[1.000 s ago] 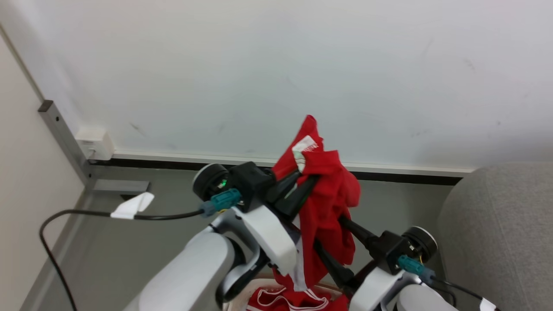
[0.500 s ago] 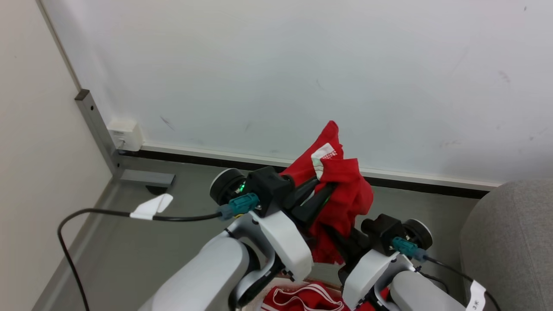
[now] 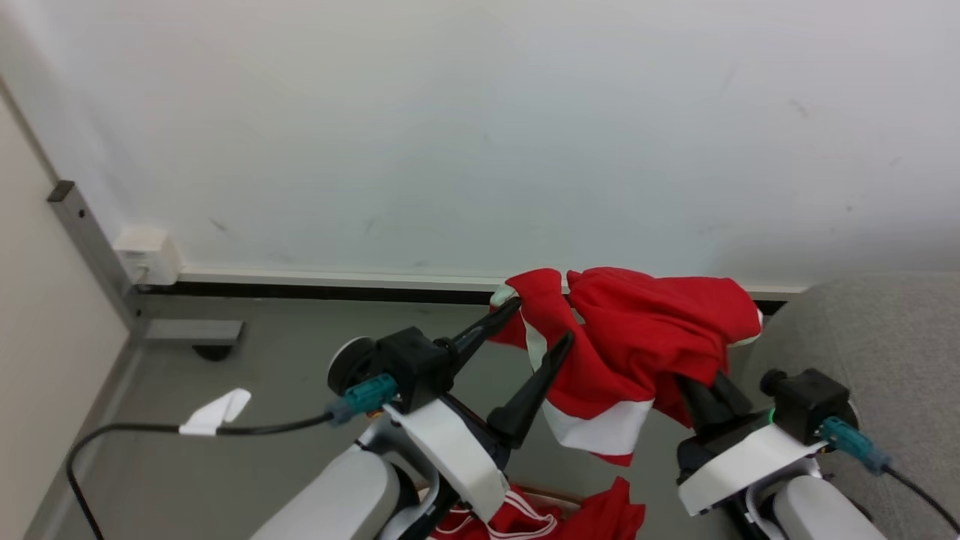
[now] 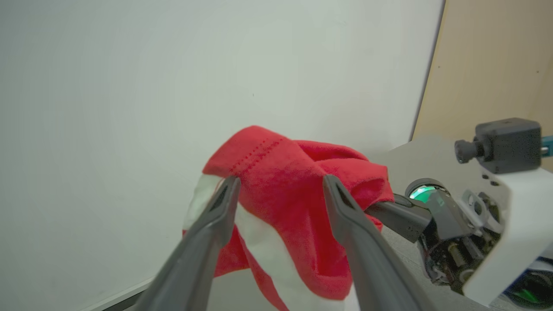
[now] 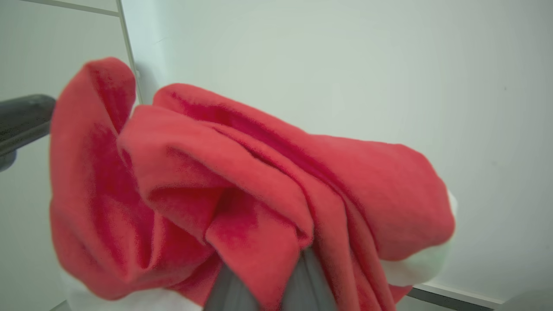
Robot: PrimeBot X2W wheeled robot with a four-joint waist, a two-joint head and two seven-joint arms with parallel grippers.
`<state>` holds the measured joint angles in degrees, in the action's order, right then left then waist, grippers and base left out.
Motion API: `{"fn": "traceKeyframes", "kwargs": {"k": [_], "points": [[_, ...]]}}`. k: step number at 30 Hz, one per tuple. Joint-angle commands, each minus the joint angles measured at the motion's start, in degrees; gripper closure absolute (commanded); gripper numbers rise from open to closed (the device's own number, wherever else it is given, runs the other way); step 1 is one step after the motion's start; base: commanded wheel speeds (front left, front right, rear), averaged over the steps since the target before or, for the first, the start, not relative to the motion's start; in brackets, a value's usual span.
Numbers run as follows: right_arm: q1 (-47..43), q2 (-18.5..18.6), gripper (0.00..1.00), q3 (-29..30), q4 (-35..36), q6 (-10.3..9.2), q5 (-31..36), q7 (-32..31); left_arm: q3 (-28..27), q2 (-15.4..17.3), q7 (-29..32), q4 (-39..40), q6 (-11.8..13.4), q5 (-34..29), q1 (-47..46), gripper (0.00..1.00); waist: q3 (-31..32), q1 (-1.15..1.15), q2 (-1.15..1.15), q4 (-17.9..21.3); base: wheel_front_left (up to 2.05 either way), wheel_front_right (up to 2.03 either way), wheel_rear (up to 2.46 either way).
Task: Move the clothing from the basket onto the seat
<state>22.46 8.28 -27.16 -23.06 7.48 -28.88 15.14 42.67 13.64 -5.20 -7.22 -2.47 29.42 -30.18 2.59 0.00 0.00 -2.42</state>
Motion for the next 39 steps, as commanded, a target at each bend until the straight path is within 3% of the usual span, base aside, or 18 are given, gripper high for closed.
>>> {"fn": "traceKeyframes", "kwargs": {"k": [1, 8, 16, 22, 30, 39], "points": [[-0.75, 0.84, 1.00, 0.84, 0.57, 0.03, 0.44, 0.00, 0.00, 0.22, -0.54, 0.65, -0.11, -0.15, 0.91, 0.00, -0.43, 0.00, 0.00, 2.50, 0.00, 0.00, 0.00], [-3.28, 3.70, 1.00, 5.96, 5.05, 0.03, 3.29, 0.00, 1.65, 0.91, -1.91, 3.72, 0.05, -0.84, 3.59, 0.00, -2.16, 0.00, 0.00, 12.33, 0.00, 0.00, 0.00], [-6.23, 3.95, 1.00, 8.88, 9.69, 0.03, 3.90, 0.00, 2.34, 1.50, -5.24, 1.52, 0.63, -2.86, 4.24, 0.00, -5.15, 0.00, 0.00, 24.40, 0.00, 0.00, 0.00], [-8.44, 3.51, 1.00, 11.73, 12.82, 0.03, 3.90, 0.00, 2.50, 1.70, -6.67, -1.64, 0.84, -3.91, 3.42, 0.00, -6.87, 0.00, 0.00, 29.81, 0.00, 0.00, 0.00], [-5.01, 5.20, 1.00, 14.38, 12.74, 0.03, 0.87, 0.00, 3.25, 1.84, -6.33, -2.81, 0.00, -4.59, 1.34, 0.00, -10.47, 0.00, 0.00, 31.20, 0.00, 0.00, 0.00], [13.51, 13.03, 1.00, 18.51, -0.74, 0.03, -5.66, -0.18, 3.20, 5.26, -1.29, 1.59, -0.94, -6.12, -4.02, 0.00, -23.05, 0.00, 0.00, 25.67, 0.00, 0.00, 0.00]]}}
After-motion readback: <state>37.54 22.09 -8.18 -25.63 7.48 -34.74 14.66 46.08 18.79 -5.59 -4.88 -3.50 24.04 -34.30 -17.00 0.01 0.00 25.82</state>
